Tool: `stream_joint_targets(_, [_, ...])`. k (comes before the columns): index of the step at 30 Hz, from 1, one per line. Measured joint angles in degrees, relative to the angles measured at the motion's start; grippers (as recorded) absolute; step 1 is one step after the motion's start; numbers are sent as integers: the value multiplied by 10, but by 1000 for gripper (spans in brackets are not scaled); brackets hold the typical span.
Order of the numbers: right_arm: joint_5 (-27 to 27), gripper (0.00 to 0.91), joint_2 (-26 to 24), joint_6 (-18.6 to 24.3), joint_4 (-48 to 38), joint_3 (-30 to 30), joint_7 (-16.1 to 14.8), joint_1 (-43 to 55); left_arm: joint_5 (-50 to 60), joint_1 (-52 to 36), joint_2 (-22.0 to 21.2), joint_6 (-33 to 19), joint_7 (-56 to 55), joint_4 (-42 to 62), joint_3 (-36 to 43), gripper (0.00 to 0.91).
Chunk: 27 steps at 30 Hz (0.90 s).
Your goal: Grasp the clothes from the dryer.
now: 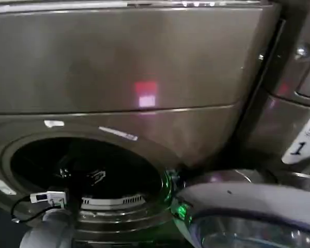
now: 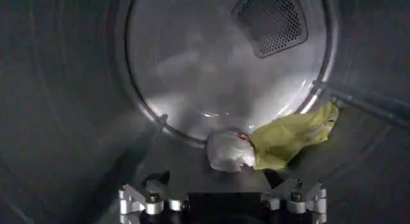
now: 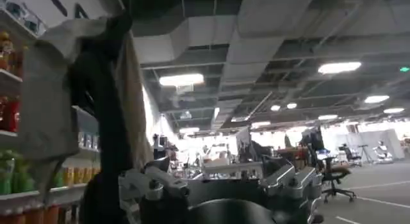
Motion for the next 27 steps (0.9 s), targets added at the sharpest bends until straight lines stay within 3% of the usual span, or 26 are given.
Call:
stream_joint_targets(14, [6,907,-9,1,-5,3,-1,-3,8,-216,-1,-4,-15,235,-2,907])
stream_joint_targets(27, [9,907,-8,0,3,4,-1,-8,56,-418,-21,-180,-1,526,-5,907])
